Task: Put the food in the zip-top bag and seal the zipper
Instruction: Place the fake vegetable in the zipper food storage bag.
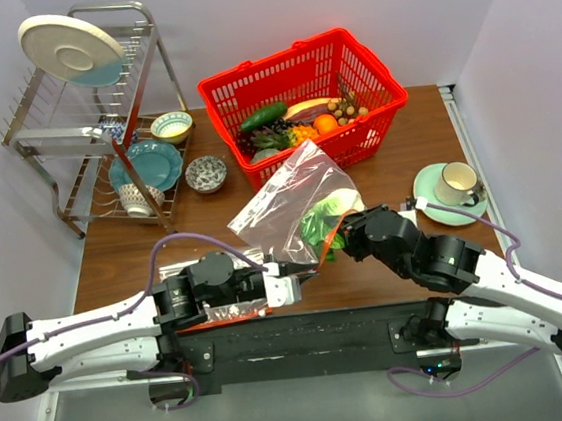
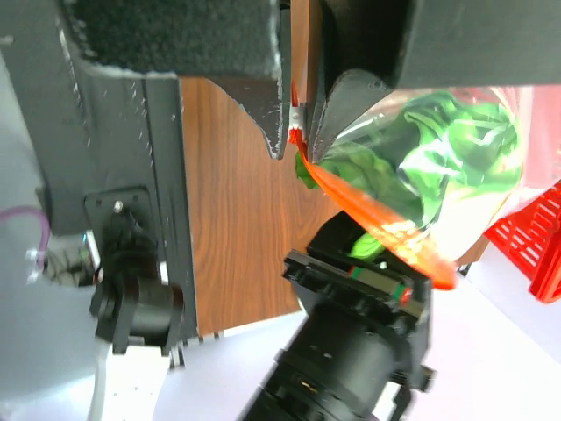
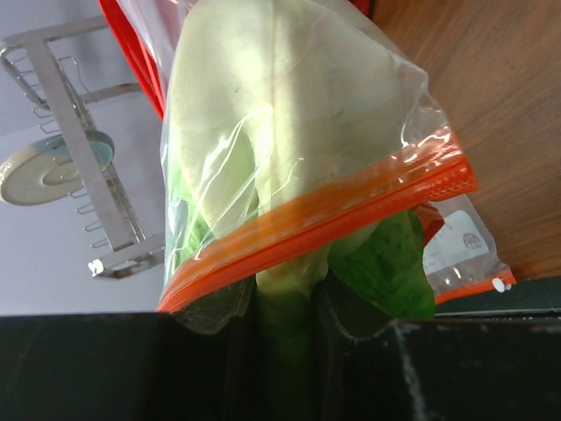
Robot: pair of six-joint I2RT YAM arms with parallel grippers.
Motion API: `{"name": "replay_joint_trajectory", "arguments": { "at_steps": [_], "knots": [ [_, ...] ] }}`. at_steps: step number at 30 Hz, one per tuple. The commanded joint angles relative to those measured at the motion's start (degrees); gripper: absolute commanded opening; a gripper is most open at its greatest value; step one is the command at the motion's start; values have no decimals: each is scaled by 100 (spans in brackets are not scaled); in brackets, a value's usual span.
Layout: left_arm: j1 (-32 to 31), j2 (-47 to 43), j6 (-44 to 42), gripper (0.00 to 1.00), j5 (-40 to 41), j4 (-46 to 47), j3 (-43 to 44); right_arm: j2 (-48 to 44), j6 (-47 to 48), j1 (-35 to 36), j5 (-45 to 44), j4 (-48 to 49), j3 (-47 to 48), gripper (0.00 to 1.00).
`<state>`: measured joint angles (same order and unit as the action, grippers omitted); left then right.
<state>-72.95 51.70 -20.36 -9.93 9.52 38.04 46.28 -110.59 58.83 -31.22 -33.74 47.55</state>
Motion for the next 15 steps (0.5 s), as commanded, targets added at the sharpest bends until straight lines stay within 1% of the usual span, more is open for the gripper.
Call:
{"name": "replay_joint_trajectory", "arguments": {
  "at_steps": [1,3,4,5,6,7,10,12,13,15],
  "knots": [
    [-396,-415,1059,0,-1151,1684,-86,48,-103,-161,-1668,-186,36,0],
    [-387,-415,1218,0,-1195,1764,-34,13,-43,-161,-1676,-46,-96,0],
    [-387,-407,1245,0,-1152,1686,19,-14,28,-161,-1677,-11,-123,0],
    [-387,-407,1341,0,-1064,1441,80,-23,115,-152,-1694,51,-114,2],
    [-387,-407,1333,0,-985,1300,176,-14,203,-152,-1738,34,-88,9],
    [-387,-415,1324,0,-836,1176,203,-5,352,-161,-1747,-10,-36,22],
    [-378,-398,1508,0,-467,955,213,91,397,-161,-1782,-396,193,46],
    [-378,-372,1850,0,-256,1043,178,135,450,-152,-1738,-607,325,49],
    [-361,-328,1991,0,67,1061,195,144,502,-152,-1660,-643,343,50],
    [-334,-258,2474,0,228,1078,247,136,538,-152,-1607,-809,404,50]
  ]
}}
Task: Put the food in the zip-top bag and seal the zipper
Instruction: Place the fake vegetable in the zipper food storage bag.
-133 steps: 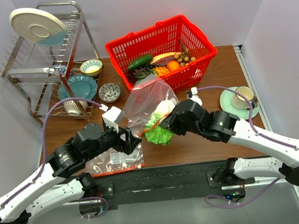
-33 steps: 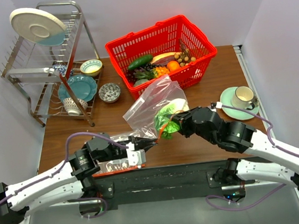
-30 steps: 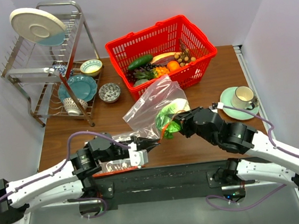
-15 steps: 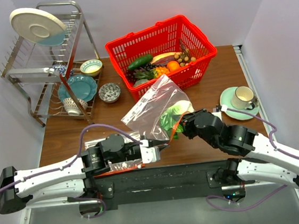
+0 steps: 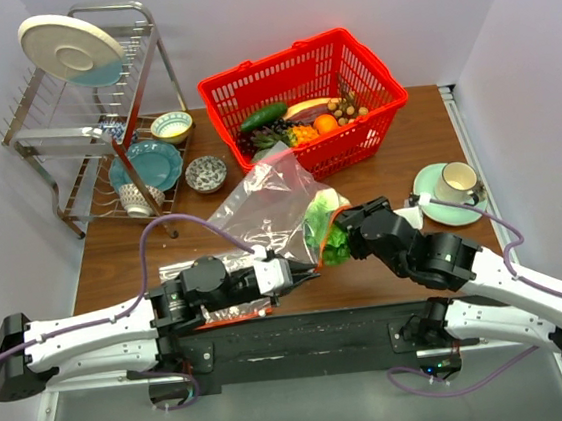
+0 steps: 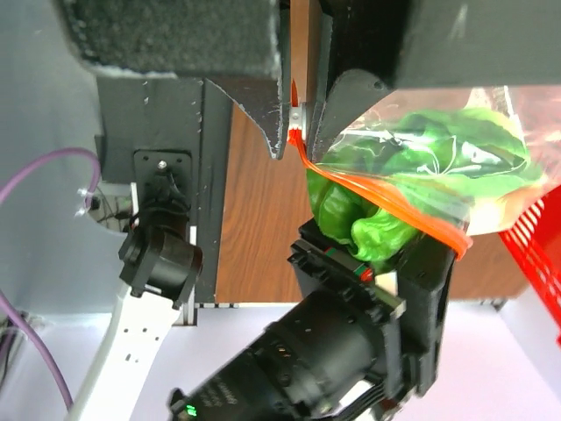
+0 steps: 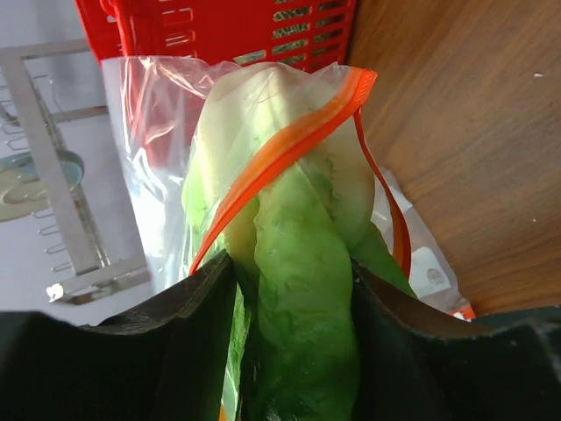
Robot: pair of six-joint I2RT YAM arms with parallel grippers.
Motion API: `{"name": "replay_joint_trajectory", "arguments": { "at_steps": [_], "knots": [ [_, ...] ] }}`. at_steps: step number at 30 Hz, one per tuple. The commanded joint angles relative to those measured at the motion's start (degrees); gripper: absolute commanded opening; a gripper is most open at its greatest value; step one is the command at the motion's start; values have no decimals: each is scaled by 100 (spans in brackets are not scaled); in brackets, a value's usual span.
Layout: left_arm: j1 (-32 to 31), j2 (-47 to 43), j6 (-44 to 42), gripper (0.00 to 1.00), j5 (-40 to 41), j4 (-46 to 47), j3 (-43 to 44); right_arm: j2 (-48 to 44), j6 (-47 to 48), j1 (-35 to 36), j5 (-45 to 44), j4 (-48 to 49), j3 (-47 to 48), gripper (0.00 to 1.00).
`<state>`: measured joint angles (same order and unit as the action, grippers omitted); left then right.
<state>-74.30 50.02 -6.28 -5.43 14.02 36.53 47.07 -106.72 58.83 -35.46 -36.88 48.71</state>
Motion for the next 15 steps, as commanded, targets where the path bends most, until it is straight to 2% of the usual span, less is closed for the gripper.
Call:
{"name": "replay_joint_trajectory", "arguments": {
  "at_steps": [1,3,4,6,7,11,15],
  "knots": [
    [-146,-28,1207,0,-117,611,424,65,229,-161,-1165,-547,314,44],
    [-85,25,1524,0,-151,707,407,83,204,-152,-1103,-811,402,34],
    [-50,60,1603,0,-169,794,364,101,178,-161,-1094,-899,429,20],
    [-49,96,1841,0,-134,1128,188,83,212,-152,-963,-1022,508,10],
    [-14,139,1937,0,-29,1225,118,83,230,-152,-919,-1083,543,0],
    [-5,411,2157,0,-221,2049,-374,57,-147,-161,-665,-1706,754,0],
    [-40,965,1895,0,-546,2254,-463,-320,-472,-161,-436,-1560,596,0]
  ]
}}
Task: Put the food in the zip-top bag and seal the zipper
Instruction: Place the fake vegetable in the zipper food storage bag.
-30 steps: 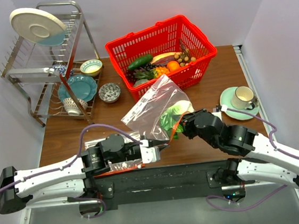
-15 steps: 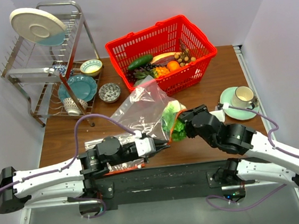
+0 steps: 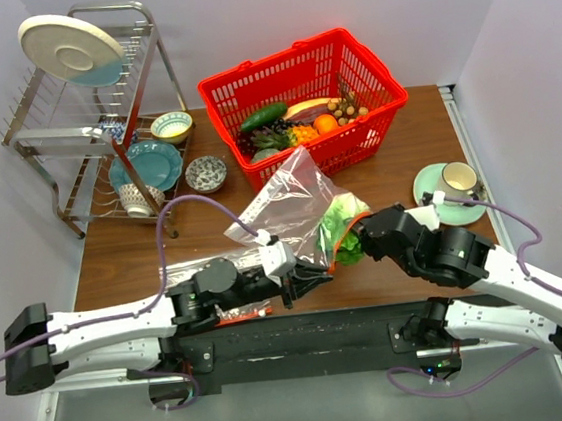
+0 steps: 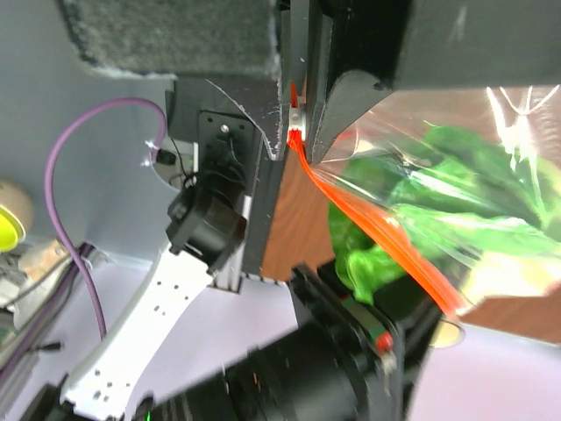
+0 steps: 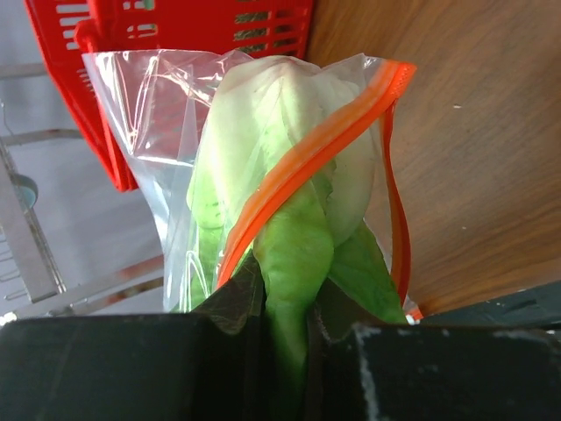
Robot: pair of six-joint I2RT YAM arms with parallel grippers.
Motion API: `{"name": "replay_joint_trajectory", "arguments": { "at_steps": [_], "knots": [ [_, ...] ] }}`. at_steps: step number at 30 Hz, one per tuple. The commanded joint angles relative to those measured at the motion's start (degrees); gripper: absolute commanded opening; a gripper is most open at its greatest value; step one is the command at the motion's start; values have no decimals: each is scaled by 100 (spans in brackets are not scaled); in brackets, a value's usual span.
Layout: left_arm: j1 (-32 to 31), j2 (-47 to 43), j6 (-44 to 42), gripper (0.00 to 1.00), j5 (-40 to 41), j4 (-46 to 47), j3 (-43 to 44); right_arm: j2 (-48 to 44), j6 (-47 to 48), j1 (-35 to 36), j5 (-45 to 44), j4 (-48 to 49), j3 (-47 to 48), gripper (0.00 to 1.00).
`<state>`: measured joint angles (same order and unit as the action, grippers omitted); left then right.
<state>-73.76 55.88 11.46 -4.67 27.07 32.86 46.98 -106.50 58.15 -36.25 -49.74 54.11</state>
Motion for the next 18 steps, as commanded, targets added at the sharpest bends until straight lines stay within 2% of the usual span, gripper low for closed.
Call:
{"name": "replay_joint_trajectory", "arguments": {
  "at_steps": [1,4,8,11,13,18],
  "knots": [
    [-121,606,50,0,-719,1001,-87,-365,-469,-85,-330,-160,21,0],
    [-270,889,-197,0,-851,1186,9,-278,-442,-93,-234,-27,73,0],
    [-350,837,-417,0,-852,1231,439,-110,-433,-93,-128,95,4,0],
    [-350,574,-329,0,-869,1458,485,-242,-355,-93,-294,296,-172,0],
    [-350,389,-85,0,-992,2035,327,-286,-451,-85,-330,237,-234,0],
    [-341,161,128,0,-940,2144,212,-313,284,-93,-515,499,-216,0]
  ]
}}
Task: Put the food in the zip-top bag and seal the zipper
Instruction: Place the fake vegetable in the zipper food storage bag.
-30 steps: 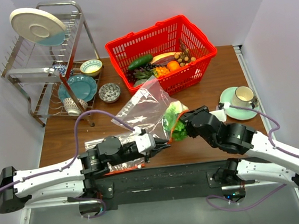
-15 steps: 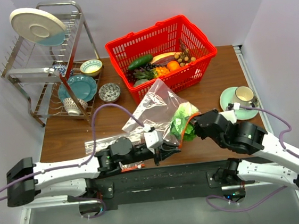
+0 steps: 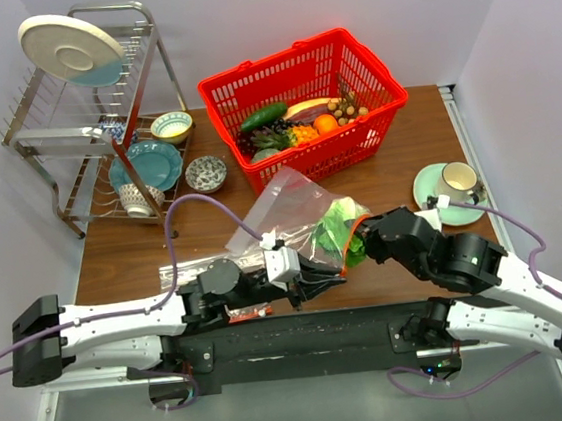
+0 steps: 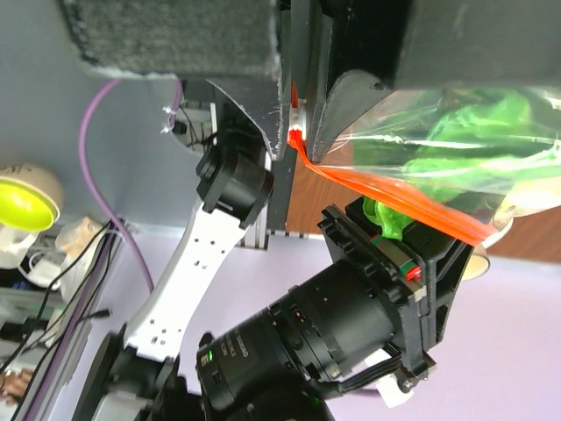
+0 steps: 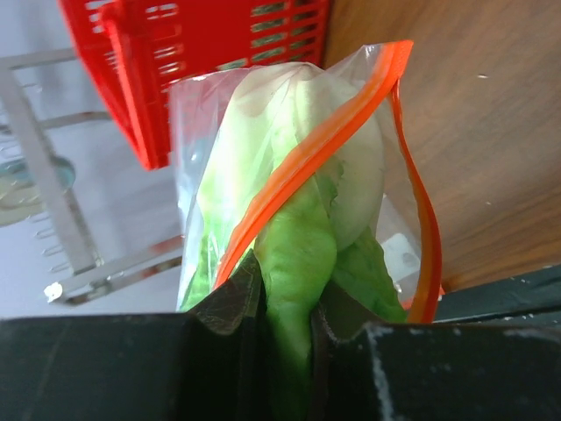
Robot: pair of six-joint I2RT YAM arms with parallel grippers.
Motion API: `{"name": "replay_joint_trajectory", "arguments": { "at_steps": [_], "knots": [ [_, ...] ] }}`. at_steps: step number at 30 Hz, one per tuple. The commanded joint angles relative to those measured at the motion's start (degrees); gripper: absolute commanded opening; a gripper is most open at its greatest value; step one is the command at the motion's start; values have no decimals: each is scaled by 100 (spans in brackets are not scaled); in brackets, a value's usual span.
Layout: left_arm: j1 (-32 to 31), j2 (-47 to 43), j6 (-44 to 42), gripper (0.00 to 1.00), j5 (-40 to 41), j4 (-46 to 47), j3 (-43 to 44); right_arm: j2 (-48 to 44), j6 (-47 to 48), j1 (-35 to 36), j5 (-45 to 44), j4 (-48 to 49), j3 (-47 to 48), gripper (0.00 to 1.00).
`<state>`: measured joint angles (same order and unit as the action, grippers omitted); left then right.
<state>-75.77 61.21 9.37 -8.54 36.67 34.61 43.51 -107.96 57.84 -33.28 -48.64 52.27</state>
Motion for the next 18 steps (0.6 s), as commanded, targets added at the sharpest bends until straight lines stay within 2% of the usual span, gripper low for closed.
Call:
{"name": "replay_joint_trajectory", "arguments": {
  "at_steps": [1,4,8,12,13,14,16,17,18],
  "knots": [
    [-140,-390,468,0,-474,1403,-102,87,556,-63,-795,452,-68,0],
    [-131,-391,680,0,-351,2017,-392,333,775,-63,-584,539,-173,0],
    [-131,-355,856,0,0,2284,-736,641,1215,-63,-495,926,-253,0],
    [-131,-321,988,2,449,2398,-1351,984,1925,-63,-802,558,-51,0],
    [-140,-268,1006,6,597,2267,-1508,1115,2050,-54,-847,471,-7,0],
    [-131,-207,1015,16,668,2162,-1536,1160,2225,-63,-873,452,11,0],
    [-140,12,997,28,626,1873,-1502,1274,2858,-63,-795,601,-59,0],
    [-140,75,1041,41,651,1740,-1449,1353,2990,-63,-707,749,-164,0],
    [-149,145,1093,46,704,1591,-1379,1371,3218,-63,-654,847,-234,0]
  ]
}}
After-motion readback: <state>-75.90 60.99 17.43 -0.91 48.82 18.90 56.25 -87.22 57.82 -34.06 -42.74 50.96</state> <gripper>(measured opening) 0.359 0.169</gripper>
